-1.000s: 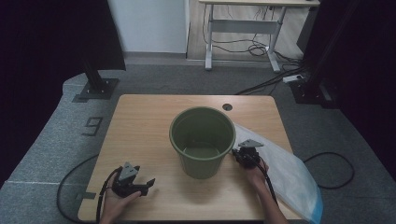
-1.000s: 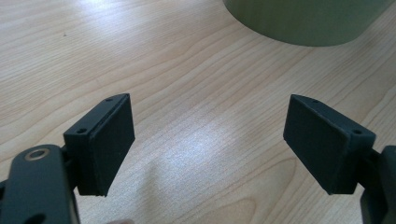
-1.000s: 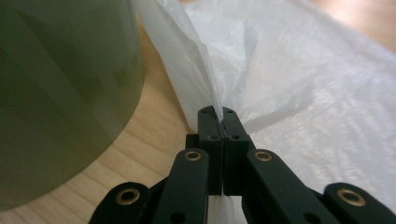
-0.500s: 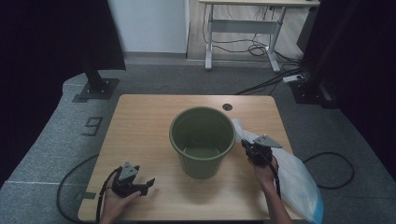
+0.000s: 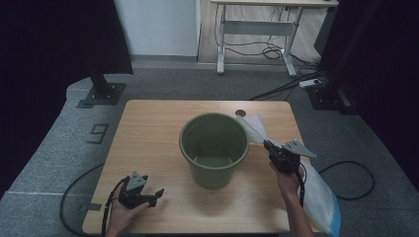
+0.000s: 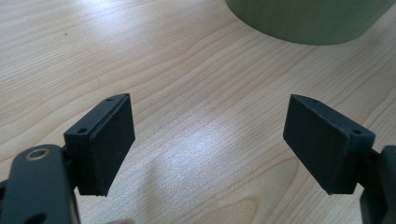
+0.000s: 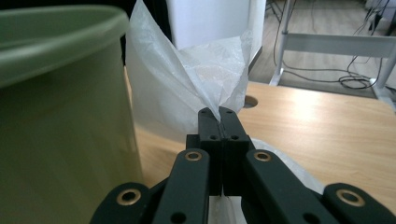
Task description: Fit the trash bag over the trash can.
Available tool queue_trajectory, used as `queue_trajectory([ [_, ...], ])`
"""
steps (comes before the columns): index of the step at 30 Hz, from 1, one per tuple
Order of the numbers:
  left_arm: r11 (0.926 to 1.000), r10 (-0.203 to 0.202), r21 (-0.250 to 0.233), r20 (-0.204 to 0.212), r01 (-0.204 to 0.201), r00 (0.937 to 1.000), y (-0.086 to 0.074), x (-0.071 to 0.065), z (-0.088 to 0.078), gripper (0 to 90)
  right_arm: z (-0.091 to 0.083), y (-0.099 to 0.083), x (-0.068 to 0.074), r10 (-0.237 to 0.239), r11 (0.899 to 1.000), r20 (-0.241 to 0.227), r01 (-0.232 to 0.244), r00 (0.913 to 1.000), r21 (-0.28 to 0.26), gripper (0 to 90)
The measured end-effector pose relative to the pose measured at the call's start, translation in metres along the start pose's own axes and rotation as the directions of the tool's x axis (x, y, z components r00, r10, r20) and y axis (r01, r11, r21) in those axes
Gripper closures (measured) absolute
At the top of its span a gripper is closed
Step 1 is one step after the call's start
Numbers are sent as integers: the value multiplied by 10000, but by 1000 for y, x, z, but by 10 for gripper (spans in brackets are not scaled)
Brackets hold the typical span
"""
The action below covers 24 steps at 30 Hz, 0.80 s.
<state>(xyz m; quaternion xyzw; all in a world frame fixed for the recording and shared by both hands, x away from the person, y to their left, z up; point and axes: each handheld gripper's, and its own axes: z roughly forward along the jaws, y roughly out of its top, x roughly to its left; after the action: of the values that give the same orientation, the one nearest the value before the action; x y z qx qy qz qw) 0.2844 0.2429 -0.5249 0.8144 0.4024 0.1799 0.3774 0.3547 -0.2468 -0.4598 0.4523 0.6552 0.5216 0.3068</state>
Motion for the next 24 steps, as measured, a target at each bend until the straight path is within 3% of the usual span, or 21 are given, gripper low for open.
queue_trajectory([
  [11, 10000, -1, 65, 24, 1, 10000, -1, 0, 2, 164, -28, 20, -19, 498, 9951, 255, -474, 9984, -873, 888],
  [24, 10000, -51, 64, 94, 50, 9999, -1, 1, 3, 165, -49, 43, -16, 404, 9875, 305, -352, 9987, -1538, 887],
])
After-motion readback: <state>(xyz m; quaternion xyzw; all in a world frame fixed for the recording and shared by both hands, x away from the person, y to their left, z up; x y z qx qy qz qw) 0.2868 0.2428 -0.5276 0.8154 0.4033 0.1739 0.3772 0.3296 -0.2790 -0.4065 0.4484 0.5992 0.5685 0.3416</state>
